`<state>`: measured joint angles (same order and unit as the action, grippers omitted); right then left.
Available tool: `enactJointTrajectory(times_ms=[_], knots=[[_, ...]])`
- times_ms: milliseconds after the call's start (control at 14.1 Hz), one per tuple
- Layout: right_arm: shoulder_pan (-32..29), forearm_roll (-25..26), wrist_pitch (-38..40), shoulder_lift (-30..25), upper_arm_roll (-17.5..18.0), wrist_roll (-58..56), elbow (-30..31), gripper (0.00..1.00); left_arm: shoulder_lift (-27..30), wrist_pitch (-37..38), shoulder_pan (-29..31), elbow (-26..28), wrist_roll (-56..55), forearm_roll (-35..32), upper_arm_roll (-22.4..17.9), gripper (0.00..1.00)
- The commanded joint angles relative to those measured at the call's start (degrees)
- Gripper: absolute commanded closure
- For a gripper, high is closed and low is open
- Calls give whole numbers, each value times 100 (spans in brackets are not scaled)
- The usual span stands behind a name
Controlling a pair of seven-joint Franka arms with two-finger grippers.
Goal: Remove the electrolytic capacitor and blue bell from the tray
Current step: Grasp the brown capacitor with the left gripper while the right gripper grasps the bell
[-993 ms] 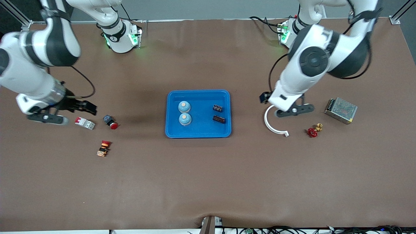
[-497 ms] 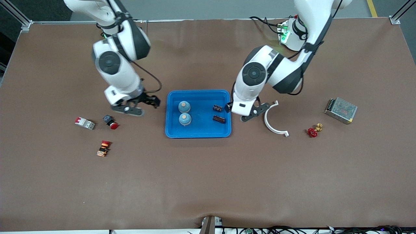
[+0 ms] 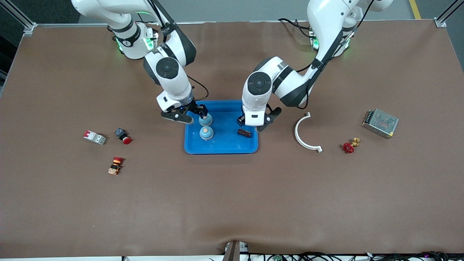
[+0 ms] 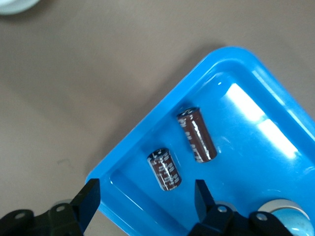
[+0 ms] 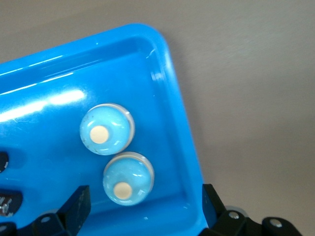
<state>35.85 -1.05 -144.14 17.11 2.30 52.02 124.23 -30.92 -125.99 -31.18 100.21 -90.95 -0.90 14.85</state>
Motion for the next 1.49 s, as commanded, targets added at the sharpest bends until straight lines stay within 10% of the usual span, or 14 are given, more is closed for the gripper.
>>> enactJointTrajectory(times_ms=[0, 709, 922, 1135, 1206, 1419], knots=[[220, -1, -482, 389, -80, 230, -40, 0, -273, -180, -143, -72, -379, -33, -26, 25], [537, 52, -791, 812, -107, 467, -66, 0, -871, -1006, -275, -81, -758, -51, -43, 41], [502, 87, -871, 909, -116, 459, -92, 41, -916, -1060, -292, -72, -767, -165, -43, 52], [431, 87, -862, 909, -124, 406, -119, 62, -846, -999, -327, -72, -828, -183, -69, 100], [423, 87, -853, 909, -124, 397, -127, 98, -776, -937, -362, -81, -845, -313, -78, 100], [405, 79, -600, 804, -116, 353, -233, 100, -294, -359, -284, -107, -802, -639, -78, 100]])
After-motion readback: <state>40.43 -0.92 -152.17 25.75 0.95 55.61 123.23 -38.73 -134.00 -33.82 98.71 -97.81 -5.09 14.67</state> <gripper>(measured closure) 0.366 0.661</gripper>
